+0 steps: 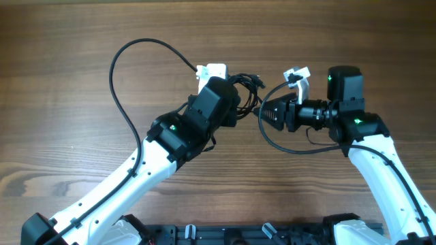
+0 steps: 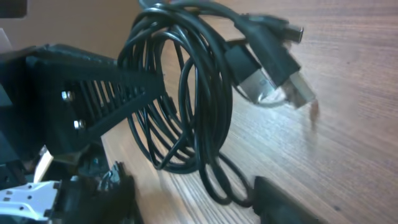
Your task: Untangle cables
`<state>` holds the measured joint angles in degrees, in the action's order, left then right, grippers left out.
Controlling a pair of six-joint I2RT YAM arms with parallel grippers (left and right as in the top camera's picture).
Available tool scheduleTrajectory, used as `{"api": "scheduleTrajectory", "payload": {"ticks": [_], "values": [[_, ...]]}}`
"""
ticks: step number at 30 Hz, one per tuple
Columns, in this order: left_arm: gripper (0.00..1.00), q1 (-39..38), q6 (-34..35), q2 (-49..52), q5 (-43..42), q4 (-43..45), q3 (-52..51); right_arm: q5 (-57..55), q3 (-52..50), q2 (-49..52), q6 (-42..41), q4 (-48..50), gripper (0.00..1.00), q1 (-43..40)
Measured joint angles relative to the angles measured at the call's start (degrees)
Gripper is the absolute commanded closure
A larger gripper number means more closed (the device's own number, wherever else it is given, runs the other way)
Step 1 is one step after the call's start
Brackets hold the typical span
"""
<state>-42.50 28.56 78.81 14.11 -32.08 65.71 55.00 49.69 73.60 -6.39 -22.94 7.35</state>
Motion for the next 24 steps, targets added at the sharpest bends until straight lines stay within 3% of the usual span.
{"api": "scheduleTrajectory", "payload": {"ticks": [1, 2, 5, 9, 14, 15, 16, 18, 19, 21, 24], "values": [[0.96, 0.1, 0.8, 0.0, -1.1, 0.0, 0.0, 0.0, 0.0, 0.0, -0.7, 0.9, 0.91, 0.0], [0.96, 0.2, 1.1, 0.0, -1.9, 0.0, 0.0, 0.1, 0.0, 0.1, -1.6, 1.6, 0.96, 0.0], [0.96, 0.7, 3.5, 0.0, -1.4, -0.2, 0.0, 7.1, -0.1, 0.3, -3.6, 7.6, 0.96, -0.1], [0.96, 4.4, 11.7, 0.0, -0.6, -2.8, 0.1, 23.6, -0.5, 0.4, -4.3, 18.6, 0.96, -5.2], [0.96, 13.1, 22.3, 0.0, 0.0, -7.8, 0.0, 31.9, -0.5, 0.4, -4.3, 19.4, 0.96, -15.6], [0.96, 14.3, 24.3, 0.0, 0.2, -7.8, 0.0, 30.3, -0.4, 0.4, -4.3, 17.5, 0.87, -15.8], [0.96, 15.8, 27.3, 0.0, 0.2, -7.8, 0.0, 25.0, -0.4, 0.4, -4.5, 13.5, 0.61, -15.7], [0.96, 17.5, 30.6, 0.0, 0.3, -7.8, 0.0, 12.9, 0.1, 0.4, -4.8, 5.0, 0.33, -15.4], [0.96, 18.2, 32.0, 0.0, 0.6, -7.7, 0.0, 4.0, 0.0, 0.4, -5.5, 0.9, 0.25, -15.0], [0.96, 18.3, 30.4, 0.0, 0.2, -7.1, 0.0, -5.5, 0.0, 0.4, -5.0, 1.0, 0.21, -13.1], [0.96, 16.9, 22.0, 0.0, -3.3, -3.0, 0.0, -3.1, -0.1, 0.4, -2.3, 7.8, 0.15, -8.5]]}}
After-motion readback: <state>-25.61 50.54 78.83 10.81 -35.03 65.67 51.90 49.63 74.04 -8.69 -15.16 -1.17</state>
